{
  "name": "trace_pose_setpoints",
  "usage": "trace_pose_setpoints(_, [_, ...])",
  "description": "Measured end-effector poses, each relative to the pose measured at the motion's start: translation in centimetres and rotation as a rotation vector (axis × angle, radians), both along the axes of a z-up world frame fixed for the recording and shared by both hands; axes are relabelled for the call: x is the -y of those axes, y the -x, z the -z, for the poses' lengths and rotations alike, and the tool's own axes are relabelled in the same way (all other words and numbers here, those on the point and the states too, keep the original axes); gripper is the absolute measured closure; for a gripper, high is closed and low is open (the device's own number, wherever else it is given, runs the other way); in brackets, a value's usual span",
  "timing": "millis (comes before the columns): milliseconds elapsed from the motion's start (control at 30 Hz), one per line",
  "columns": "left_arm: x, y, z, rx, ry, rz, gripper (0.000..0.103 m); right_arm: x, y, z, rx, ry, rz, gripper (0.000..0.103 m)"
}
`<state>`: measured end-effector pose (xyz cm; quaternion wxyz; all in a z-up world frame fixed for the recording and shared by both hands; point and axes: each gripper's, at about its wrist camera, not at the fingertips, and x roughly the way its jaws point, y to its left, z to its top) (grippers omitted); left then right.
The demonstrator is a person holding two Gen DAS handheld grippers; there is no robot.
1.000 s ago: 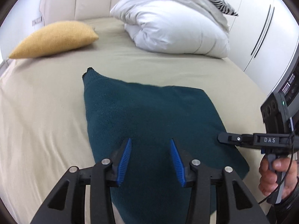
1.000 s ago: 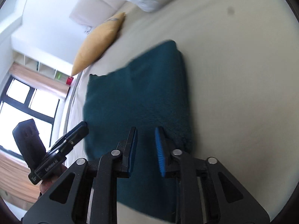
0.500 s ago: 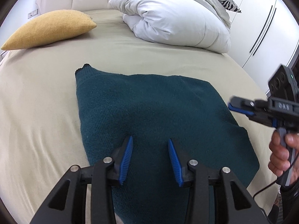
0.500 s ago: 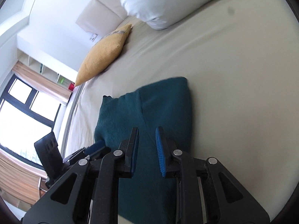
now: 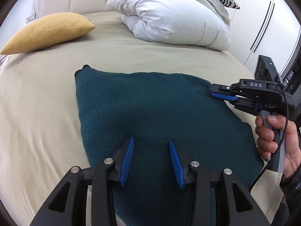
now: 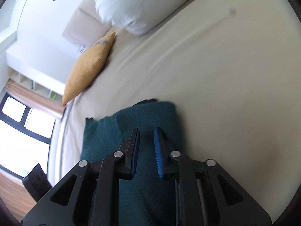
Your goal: Fold small clothes
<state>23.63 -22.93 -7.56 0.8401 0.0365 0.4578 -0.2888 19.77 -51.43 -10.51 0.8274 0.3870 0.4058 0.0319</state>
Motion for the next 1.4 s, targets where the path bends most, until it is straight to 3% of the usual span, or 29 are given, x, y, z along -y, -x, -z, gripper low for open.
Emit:
trace_pose_setpoints(100, [0.0,0.1,0.0,0.001,-0.001,-0.001,0.060,-0.2,2.0,-1.4,0.053,-0.004,0.011,0.083])
trace_pose_setpoints(267, [0.0,0.1,0.0,0.004,-0.003,-0.002,0.060,-3.4,5.9,-3.7,0.118,-0.005,-0.160,0.083])
trace_pose_setpoints(333, [0.0,0.1,0.0,0.008,-0.007,-0.001,0.060,-5.1,7.0,-3.2,0.098,-0.029,-0.245,0.083])
trace_pose_setpoints(467, [-0.3,0.2,0.0,0.008,-0.009,-0.002,0.060,-7.6,9.3,-0.2,-0.027,0.042,-0.335,0.083])
trace_pose_setpoints(600, [-0.6,0.4,-0.4,0.000,0.000,-0.009,0.061,-5.7,12.9,0.0,-0.007,-0.024,-0.280,0.083])
trace_pose_setpoints(667, [-1.4,1.2,-1.3,0.003,0.033,-0.031,0.061,-5.0,14.2,-0.8,0.001,-0.007,-0.265,0.083])
trace_pose_setpoints(733, [-2.4,2.1,-2.4,0.009,0.061,-0.066,0.059,-4.2,14.9,-1.9,0.023,0.040,-0.248,0.078])
trace_pose_setpoints(767, [-3.6,2.8,-3.2,0.021,0.086,-0.105,0.050,-3.6,15.2,-2.6,0.044,0.053,-0.230,0.067])
trace_pose_setpoints(800, [-4.4,3.2,-3.7,0.035,0.107,-0.136,0.044,-3.0,15.2,-3.1,0.064,0.063,-0.205,0.049])
trace_pose_setpoints(833, [-5.5,3.6,-4.2,0.049,0.138,-0.173,0.035,-2.5,15.3,-3.5,0.083,0.075,-0.173,0.042])
trace_pose_setpoints(867, [-6.6,3.7,-4.5,0.054,0.168,-0.204,0.033,-1.5,15.0,-3.8,0.097,0.085,-0.138,0.036])
trace_pose_setpoints(933, [-7.8,3.0,-4.0,0.015,0.182,-0.243,0.033,-0.3,13.5,-3.9,0.106,0.069,-0.111,0.036])
trace_pose_setpoints(1133, [-8.8,1.0,-0.6,-0.215,0.281,-0.256,0.033,0.6,6.8,-1.7,0.012,-0.041,-0.115,0.036])
trace_pose_setpoints(1267, [-7.5,0.9,0.3,-0.261,0.289,-0.224,0.033,-0.2,2.9,0.8,-0.085,-0.056,-0.131,0.036])
trace_pose_setpoints(1400, [-6.5,0.6,2.0,-0.347,0.300,-0.198,0.029,-1.0,2.1,1.3,-0.073,-0.077,-0.159,0.043])
